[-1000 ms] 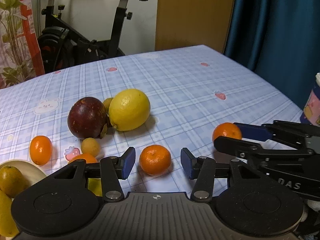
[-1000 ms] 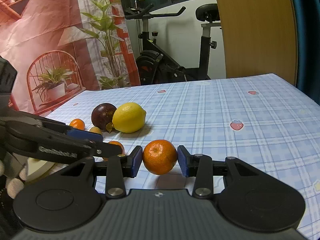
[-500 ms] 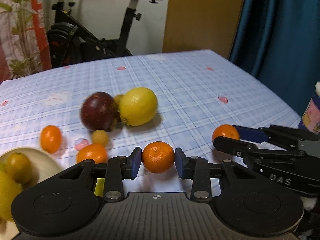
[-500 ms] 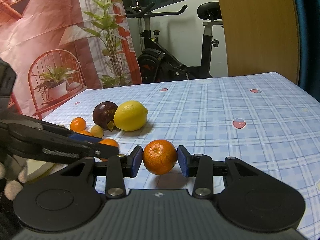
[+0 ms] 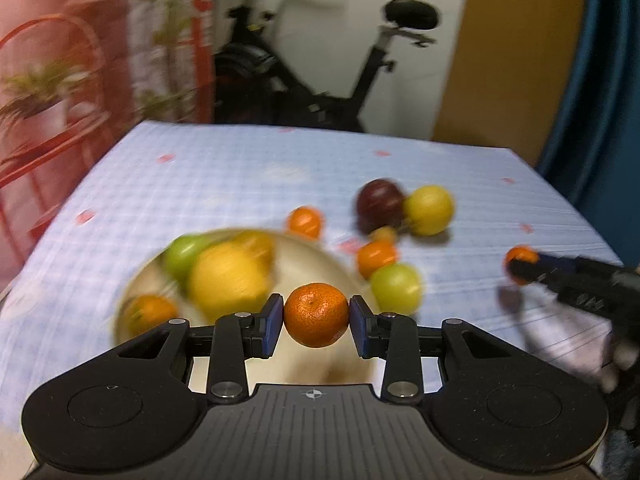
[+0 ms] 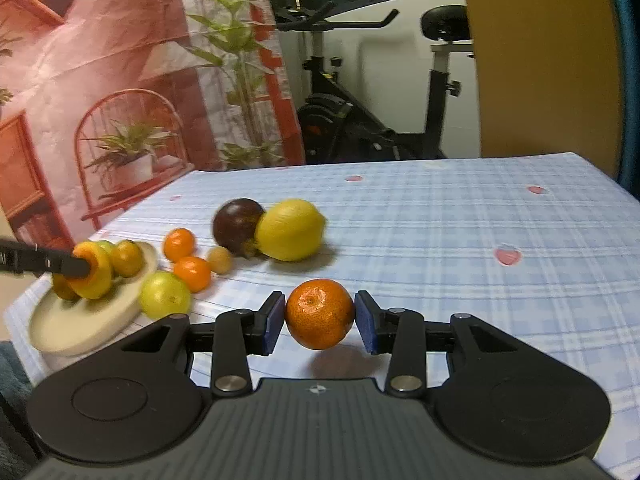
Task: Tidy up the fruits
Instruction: 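Carry both fruits over the cream plate and open both grippers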
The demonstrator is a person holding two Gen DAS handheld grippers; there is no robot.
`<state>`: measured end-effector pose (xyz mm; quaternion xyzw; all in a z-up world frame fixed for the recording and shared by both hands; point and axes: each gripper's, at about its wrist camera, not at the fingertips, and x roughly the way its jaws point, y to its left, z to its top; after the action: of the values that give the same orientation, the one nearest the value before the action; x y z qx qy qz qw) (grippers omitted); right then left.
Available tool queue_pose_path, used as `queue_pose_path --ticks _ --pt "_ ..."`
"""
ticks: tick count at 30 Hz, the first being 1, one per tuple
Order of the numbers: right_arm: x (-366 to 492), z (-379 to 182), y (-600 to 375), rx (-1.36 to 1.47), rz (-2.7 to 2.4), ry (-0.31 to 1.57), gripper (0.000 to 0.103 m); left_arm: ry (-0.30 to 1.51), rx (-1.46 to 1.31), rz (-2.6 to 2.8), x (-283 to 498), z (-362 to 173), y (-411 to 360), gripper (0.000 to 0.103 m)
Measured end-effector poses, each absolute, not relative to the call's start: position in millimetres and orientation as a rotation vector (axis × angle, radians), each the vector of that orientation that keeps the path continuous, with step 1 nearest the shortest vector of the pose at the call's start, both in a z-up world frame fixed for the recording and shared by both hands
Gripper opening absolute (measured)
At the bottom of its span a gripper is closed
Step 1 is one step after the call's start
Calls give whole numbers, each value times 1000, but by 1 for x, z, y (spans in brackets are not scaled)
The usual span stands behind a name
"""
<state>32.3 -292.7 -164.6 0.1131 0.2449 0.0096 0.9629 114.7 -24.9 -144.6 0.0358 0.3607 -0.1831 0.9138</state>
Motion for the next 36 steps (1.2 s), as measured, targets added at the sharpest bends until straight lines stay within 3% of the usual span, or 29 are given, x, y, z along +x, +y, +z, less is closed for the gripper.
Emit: queue_pose_path --ticks 13,23,36 --pt "104 -131 -206 43 319 517 41 788 55 -231 120 -150 11 38" --pt "169 -160 -138 -105 474 668 41 839 -1 -183 125 -162 24 38" --pt "186 -171 -123 -146 494 675 41 840 71 -126 126 -165 16 40"
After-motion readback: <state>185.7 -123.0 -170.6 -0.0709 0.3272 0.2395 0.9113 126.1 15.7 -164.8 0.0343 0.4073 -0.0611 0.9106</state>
